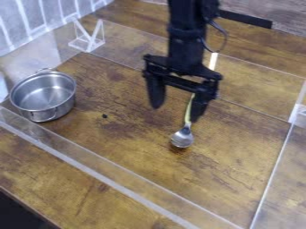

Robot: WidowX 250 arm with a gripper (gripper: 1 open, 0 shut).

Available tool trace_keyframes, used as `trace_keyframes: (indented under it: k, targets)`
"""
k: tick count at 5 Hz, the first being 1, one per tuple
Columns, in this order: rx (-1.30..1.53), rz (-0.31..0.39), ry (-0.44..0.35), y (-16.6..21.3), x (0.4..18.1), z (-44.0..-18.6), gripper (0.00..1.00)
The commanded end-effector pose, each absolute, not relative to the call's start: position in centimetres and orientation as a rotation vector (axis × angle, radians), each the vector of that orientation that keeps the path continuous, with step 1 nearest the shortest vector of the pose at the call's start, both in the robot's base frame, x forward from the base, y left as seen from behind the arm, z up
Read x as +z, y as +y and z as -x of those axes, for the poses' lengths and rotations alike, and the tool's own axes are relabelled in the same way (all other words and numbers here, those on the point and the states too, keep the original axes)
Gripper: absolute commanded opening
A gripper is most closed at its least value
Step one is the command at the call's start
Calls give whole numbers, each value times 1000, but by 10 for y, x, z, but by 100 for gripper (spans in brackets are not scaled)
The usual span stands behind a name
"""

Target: Move the green spoon to the left

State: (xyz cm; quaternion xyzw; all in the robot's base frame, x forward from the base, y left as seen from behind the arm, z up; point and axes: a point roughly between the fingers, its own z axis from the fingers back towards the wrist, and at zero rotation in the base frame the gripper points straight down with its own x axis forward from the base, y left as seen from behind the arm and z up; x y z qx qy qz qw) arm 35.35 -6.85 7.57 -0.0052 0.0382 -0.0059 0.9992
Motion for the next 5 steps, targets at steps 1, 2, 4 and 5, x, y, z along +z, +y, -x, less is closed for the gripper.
trace_keyframes:
  k: [1,2,4,5]
  targets:
    - [12,25,-7,-82,89,-371,100]
    - [25,21,-9,-82,80,-377,100]
    - [48,14,-3,-78,66,-387,100]
    - [60,13,1,-77,61,-392,100]
